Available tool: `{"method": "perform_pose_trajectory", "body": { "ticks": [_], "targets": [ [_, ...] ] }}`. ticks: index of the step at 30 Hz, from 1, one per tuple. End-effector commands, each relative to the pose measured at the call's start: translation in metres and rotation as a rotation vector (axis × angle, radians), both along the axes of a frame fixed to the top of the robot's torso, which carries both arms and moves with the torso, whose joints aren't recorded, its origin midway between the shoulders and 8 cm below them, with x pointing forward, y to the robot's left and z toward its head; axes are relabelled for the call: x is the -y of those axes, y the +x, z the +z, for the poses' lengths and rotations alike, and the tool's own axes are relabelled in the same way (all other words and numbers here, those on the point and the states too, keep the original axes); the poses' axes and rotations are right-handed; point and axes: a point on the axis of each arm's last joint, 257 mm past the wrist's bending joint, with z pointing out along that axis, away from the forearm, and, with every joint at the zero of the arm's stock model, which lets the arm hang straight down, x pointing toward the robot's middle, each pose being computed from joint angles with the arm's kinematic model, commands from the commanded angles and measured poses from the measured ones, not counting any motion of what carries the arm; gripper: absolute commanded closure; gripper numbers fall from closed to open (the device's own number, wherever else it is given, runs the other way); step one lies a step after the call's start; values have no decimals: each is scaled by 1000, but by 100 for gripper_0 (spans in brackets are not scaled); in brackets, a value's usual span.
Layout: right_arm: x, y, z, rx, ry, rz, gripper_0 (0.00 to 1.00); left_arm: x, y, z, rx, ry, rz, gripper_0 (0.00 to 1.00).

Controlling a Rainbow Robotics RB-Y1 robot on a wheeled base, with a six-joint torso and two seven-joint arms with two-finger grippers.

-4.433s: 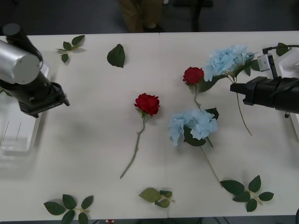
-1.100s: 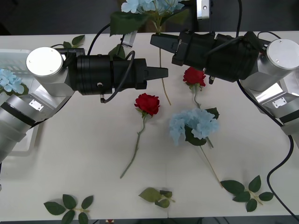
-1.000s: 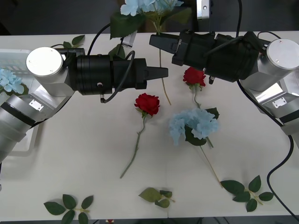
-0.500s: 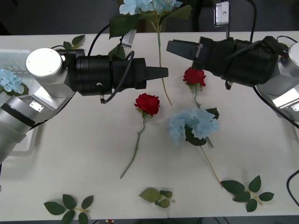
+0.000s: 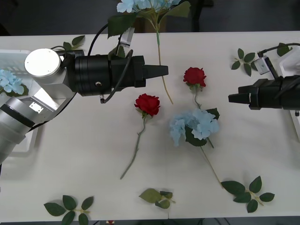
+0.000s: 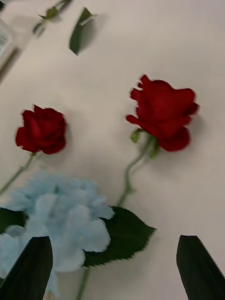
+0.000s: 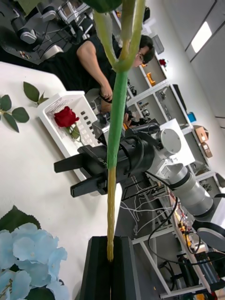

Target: Place the red flowers into the right box and the blue flowers into the left box. If a person shows an open palm, hand one flower to the person first, then continue sorting.

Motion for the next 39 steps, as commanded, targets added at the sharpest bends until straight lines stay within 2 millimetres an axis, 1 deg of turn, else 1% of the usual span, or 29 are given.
{"method": "perform_pose_trajectory", "body": {
  "ticks": [1, 2, 4, 6, 7, 8, 9, 10, 11, 12, 13, 14, 15, 16, 17, 18, 20, 21, 25, 27, 28, 29, 30, 31, 32, 36, 37, 39],
  "targets": [
    [-2, 23, -5, -20, 23, -121, 23, -38, 9, -16, 3, 102, 38, 100],
    [-7, 28, -6, -24, 33, -136, 23, -50, 13, -21, -15, 136, 53, 100],
    [-20, 37, -7, -36, 53, -168, 20, -81, 21, -32, -57, 217, 93, 100],
    [-32, 46, -4, -44, 69, -189, 20, -111, 28, -39, -93, 286, 138, 100],
    [-36, 48, -3, -46, 71, -193, 19, -120, 28, -42, -109, 309, 151, 100],
    [-47, 55, -2, -53, 73, -207, 19, -151, 33, -50, -148, 374, 199, 100],
    [-53, 59, -2, -63, 71, -220, 19, -171, 34, -54, -174, 415, 229, 100],
    [-57, 61, -1, -64, 69, -224, 19, -182, 35, -56, -188, 438, 245, 100],
    [-66, 66, -1, -70, 62, -235, 19, -206, 35, -63, -219, 490, 281, 100],
    [-72, 69, -2, -73, 54, -240, 19, -223, 35, -66, -235, 525, 309, 100],
    [-79, 73, -4, -78, 43, -252, 19, -248, 35, -71, -259, 578, 348, 100],
    [-83, 76, -4, -76, 31, -263, 19, -266, 34, -76, -280, 616, 374, 100],
    [-88, 80, -6, -75, 18, -278, 19, -290, 33, -82, -309, 666, 408, 100],
    [-91, 82, -6, -72, 9, -284, 19, -302, 33, -84, -322, 689, 424, 100],
    [-93, 85, -8, -67, -1, -298, 19, -319, 31, -89, -346, 724, 447, 100],
    [-97, 88, -11, -64, -24, -311, 20, -351, 29, -95, -377, 789, 491, 100],
    [-101, 91, -16, -64, -50, -331, 19, -388, 26, -104, -415, 860, 544, 100],
    [-102, 92, -20, -64, -69, -342, 20, -412, 26, -107, -427, 901, 579, 100],
    [-104, 92, -36, -75, -131, -378, 20, -479, 26, -116, -455, 1002, 691, 100],
    [-106, 92, -44, -71, -173, -390, 20, -506, 26, -118, -455, 1049, 737, 100],
    [-108, 91, -46, -68, -190, -393, 19, -516, 26, -119, -456, 1068, 753, 100],
    [-108, 91, -49, -70, -200, -397, 19, -522, 26, -119, -455, 1078, 763, 100],
    [-111, 91, -53, -66, -211, -405, 19, -532, 25, -120, -456, 1097, 780, 100],
    [-111, 90, -55, -67, -214, -408, 20, -536, 25, -120, -457, 1102, 786, 100],
    [-115, 91, -58, -57, -217, -418, 20, -549, 24, -117, -455, 1119, 807, 100],
    [-125, 93, -62, -25, -227, -436, 19, -570, 22, -113, -448, 1138, 835, 100],
    [-128, 95, -62, -16, -234, -448, 19, -581, 21, -113, -437, 1156, 841, 100],
    [-126, 98, -65, 0, -261, -460, 19, -596, 19, -115, -413, 1182, 843, 100]
  ]
}}
